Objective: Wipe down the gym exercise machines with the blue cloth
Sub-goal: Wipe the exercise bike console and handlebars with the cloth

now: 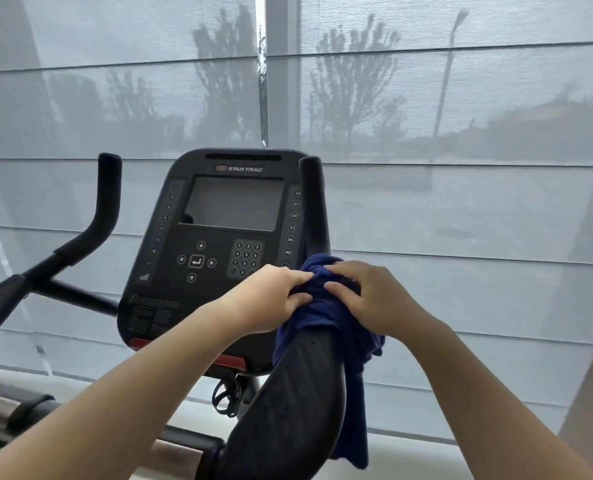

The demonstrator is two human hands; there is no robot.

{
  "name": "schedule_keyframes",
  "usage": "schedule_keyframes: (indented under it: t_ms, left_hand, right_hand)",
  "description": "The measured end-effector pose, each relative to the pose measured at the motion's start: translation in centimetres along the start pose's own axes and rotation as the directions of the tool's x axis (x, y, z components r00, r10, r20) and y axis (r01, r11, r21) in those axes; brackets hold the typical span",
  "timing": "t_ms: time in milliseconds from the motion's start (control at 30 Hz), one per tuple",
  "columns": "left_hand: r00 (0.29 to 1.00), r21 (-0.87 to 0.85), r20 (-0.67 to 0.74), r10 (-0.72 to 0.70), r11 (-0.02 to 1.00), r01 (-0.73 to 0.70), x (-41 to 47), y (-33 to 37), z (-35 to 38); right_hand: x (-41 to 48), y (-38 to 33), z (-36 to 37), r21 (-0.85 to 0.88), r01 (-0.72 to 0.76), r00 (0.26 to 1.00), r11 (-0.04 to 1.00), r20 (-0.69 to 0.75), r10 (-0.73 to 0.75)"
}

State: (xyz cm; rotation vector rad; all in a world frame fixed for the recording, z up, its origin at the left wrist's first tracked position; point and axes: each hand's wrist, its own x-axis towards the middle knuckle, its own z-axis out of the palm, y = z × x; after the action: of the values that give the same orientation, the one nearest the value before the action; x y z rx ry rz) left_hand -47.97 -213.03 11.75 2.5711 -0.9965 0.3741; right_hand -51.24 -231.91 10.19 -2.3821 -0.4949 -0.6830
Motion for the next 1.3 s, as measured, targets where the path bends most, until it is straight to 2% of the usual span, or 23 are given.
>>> schedule_keyframes:
  t_ms: [67, 167, 200, 300, 367, 533, 700, 800, 867, 933, 1000, 1033, 1100, 1200, 1300]
  left_hand:
    - [1.0, -0.002, -0.005, 0.012, 1.0, -0.012, -1.1, 0.4, -0.7]
    - [0.994, -0.021, -0.11, -0.007, 1.0, 0.005, -2.3, 1.3, -1.9]
    - [0.992, 0.012, -0.126, -0.007, 1.0, 0.008, -2.6, 1.5, -2.2]
    - [0.998, 0.163, -0.061, 0.007, 0.987, 0.003, -4.0, 1.6, -2.0]
    - [1.0, 0.169, -0.017, -0.004, 0.986, 0.007, -5.2, 1.5, -1.2]
    - [0.996, 0.062, -0.039, -0.084, 0.994, 0.086, -7.7, 2.4, 0.7]
    - [0.984, 0.008, -0.117, -0.131, 0.991, 0.133, -9.9, 4.4, 0.5]
    - [0.97, -0.017, -0.176, -0.166, 0.986, 0.166, -11.7, 6.0, -0.4]
    - [0.952, -0.01, -0.237, -0.194, 0.98, 0.197, -12.9, 7.0, -0.6]
    - [0.93, 0.015, -0.276, -0.242, 0.967, 0.256, -14.0, 8.0, -0.1]
    - [0.915, 0.026, -0.264, -0.304, 0.946, 0.322, -14.9, 8.9, 1.1]
    - [0.912, 0.026, -0.244, -0.33, 0.938, 0.346, -15.2, 9.4, 1.9]
    - [0.895, 0.031, -0.238, -0.377, 0.918, 0.395, -15.6, 10.2, 3.3]
    - [0.846, -0.001, -0.293, -0.446, 0.885, 0.466, -16.0, 11.2, 4.4]
    - [0.83, 0.0, -0.276, -0.485, 0.863, 0.505, -16.0, 12.0, 5.0]
  right_hand:
    - [-0.3, -0.9, -0.8, 0.034, 0.0, 1.0, 0.999, -0.005, 0.0]
    - [-0.1, -1.9, -1.2, 0.108, 0.008, 0.995, 0.994, -0.1, 0.003]
    - [0.0, -2.1, -0.9, 0.12, 0.01, 0.996, 0.993, -0.087, 0.0]
    - [-0.2, -2.1, 1.4, 0.026, 0.016, 0.992, 1.0, 0.128, -0.019]
    - [-0.5, -1.9, 2.5, -0.014, 0.052, 0.985, 0.999, 0.168, -0.049]
    - [-1.3, -2.1, 2.5, -0.028, 0.16, 0.984, 0.987, 0.083, -0.157]
    - [-2.5, -3.3, 2.8, 0.024, 0.12, 0.993, 0.992, -0.012, -0.12]
    - [-3.4, -3.7, 1.3, 0.184, 0.095, 0.994, 0.978, -0.068, -0.084]
    - [-4.4, -4.3, 0.4, 0.298, 0.148, 0.985, 0.943, -0.126, -0.115]
    - [-5.3, -4.9, 0.5, 0.279, 0.206, 0.978, 0.938, -0.018, -0.21]
    - [-6.6, -5.1, 1.8, 0.114, 0.253, 0.944, 0.961, 0.19, -0.271]
    - [-7.2, -5.1, 2.4, 0.037, 0.269, 0.934, 0.962, 0.234, -0.27]
    - [-8.1, -5.1, 2.9, 0.004, 0.278, 0.94, 0.96, 0.205, -0.273]
    - [-10.0, -5.2, 2.9, 0.079, 0.286, 0.943, 0.955, 0.156, -0.296]
    - [-11.7, -4.9, 2.7, 0.157, 0.282, 0.934, 0.946, 0.181, -0.308]
